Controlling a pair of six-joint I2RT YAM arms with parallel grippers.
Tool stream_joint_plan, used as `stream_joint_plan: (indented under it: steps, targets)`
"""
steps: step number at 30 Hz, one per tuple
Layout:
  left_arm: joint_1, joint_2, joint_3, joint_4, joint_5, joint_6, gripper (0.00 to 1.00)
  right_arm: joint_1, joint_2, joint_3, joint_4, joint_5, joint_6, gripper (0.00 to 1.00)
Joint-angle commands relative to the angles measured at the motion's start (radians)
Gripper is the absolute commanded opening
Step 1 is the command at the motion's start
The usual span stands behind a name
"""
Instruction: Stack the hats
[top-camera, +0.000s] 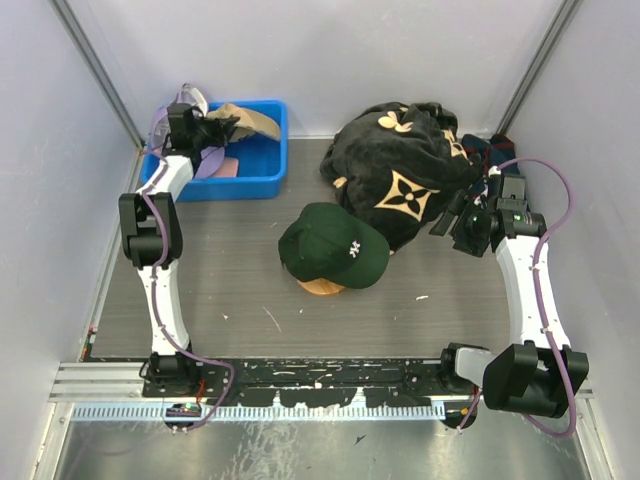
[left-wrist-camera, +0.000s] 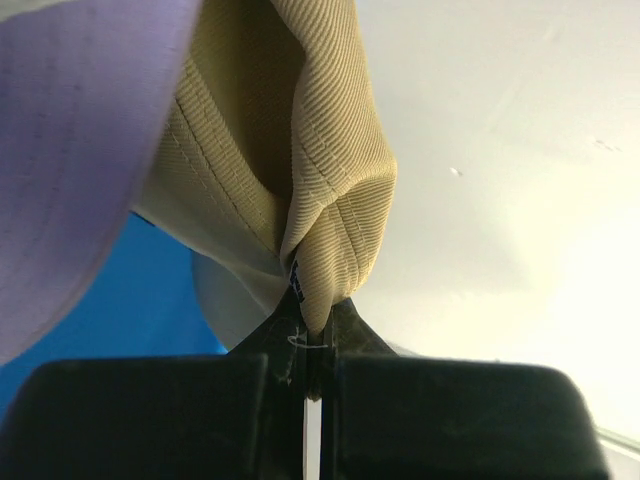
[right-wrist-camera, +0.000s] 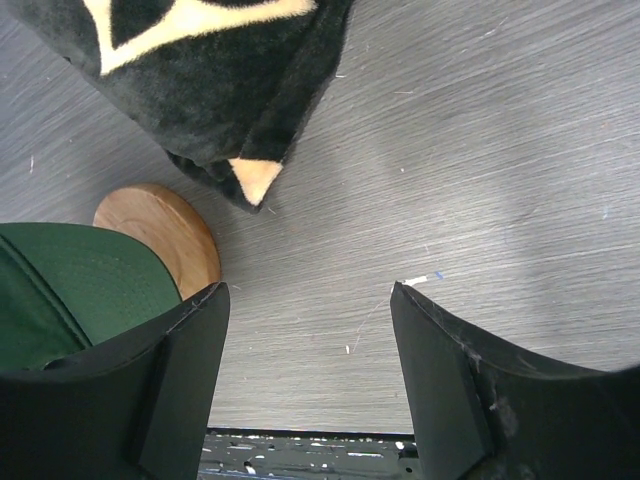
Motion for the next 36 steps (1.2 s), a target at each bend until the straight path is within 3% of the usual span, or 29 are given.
stream_joint_plan:
  steps: [1,15,26,31,36]
  targets:
    - [-0.008,-0.047,0.004,0.296,0.165,-0.151,0.0,-0.006,-0.031,0.005,0.043,-0.04,0.01,0.71]
    - [0.023,-0.242,-0.227,0.427,0.284,-0.124,0.0,-0.002,-0.028,0.025,0.08,-0.131,0.033,0.71]
    - [0.026,-0.314,-0.367,0.749,0.374,-0.115,0.0,0.003,0.059,0.273,0.097,-0.164,0.074,0.71]
    - [0.025,-0.371,-0.501,0.914,0.4,-0.12,0.0,0.02,0.137,0.404,0.187,-0.31,0.18,0.71]
    - [0.017,-0.422,-0.57,1.069,0.439,-0.147,0.0,0.087,0.204,0.42,0.432,-0.57,0.371,0.71]
